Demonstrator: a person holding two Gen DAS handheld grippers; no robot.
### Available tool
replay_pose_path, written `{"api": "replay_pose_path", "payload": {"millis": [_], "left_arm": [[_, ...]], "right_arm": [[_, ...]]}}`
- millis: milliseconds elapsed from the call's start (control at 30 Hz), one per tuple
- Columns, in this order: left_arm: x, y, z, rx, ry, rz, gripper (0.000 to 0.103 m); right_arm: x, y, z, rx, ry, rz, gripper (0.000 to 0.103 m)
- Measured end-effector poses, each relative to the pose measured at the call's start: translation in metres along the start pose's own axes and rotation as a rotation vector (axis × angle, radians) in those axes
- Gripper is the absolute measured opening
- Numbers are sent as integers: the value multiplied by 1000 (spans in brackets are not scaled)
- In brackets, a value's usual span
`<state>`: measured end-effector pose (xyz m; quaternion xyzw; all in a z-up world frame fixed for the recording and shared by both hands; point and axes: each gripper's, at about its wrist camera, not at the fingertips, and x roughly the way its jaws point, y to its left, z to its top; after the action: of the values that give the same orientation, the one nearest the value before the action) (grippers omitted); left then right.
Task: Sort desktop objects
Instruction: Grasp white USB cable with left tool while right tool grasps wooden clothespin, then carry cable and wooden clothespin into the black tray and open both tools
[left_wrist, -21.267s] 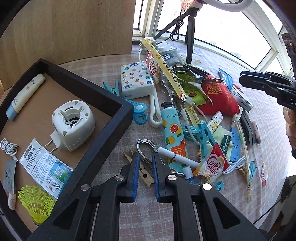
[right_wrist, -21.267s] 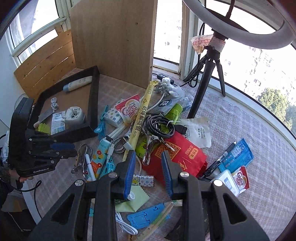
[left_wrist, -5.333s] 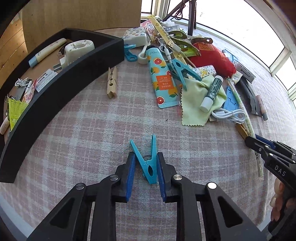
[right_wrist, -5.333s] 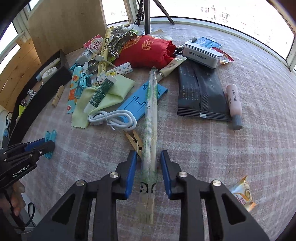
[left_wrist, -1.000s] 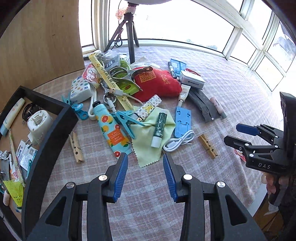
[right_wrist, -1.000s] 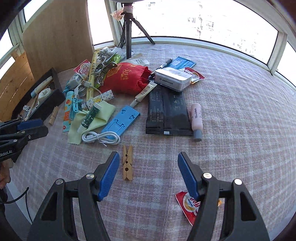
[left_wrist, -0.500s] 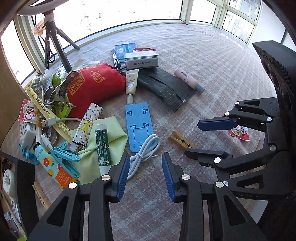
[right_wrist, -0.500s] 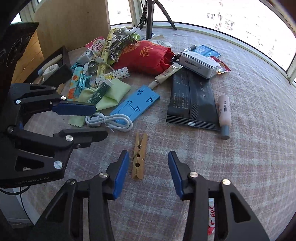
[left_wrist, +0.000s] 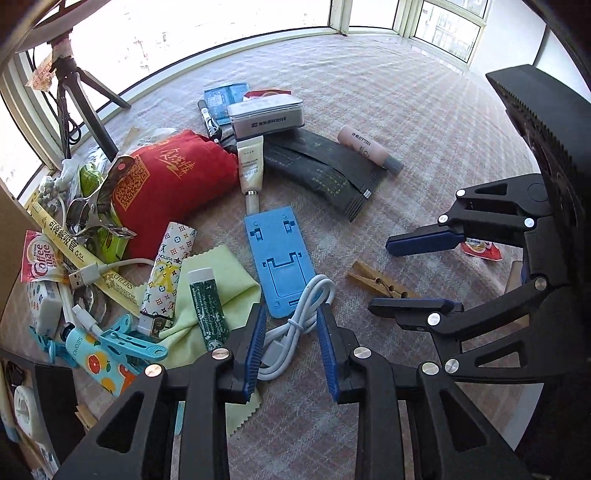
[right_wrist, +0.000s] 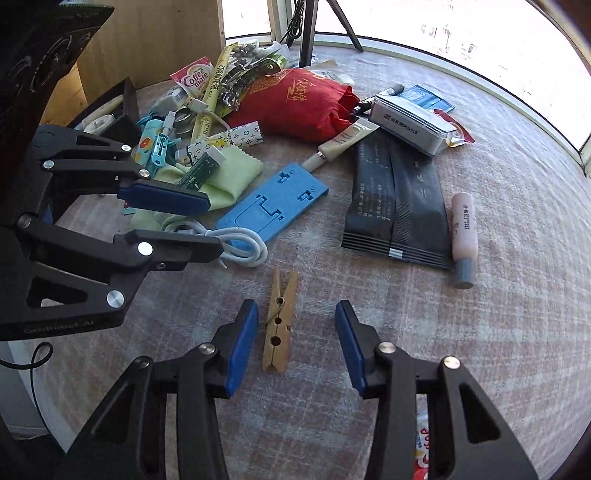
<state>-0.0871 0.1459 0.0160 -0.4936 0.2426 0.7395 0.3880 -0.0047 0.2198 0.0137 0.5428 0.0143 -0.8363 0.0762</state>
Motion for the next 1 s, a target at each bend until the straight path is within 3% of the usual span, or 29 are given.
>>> {"api": "replay_pose_path", "payload": {"millis": [200, 367, 633, 1000], "left_arm": [[6, -6, -9, 36, 35, -1, 29], [0, -4, -14, -6, 18, -2, 18], [-31, -3, -24, -144, -59, -30, 14], [-109, 27, -55, -351, -200, 48, 14]], "right_arm": [[0, 3, 0, -21, -3, -24, 42], [-1, -6, -2, 36, -12, -43, 13], [-13, -13, -10, 122, -31, -6, 13], [-57, 9, 19, 139, -160, 45, 13]]}}
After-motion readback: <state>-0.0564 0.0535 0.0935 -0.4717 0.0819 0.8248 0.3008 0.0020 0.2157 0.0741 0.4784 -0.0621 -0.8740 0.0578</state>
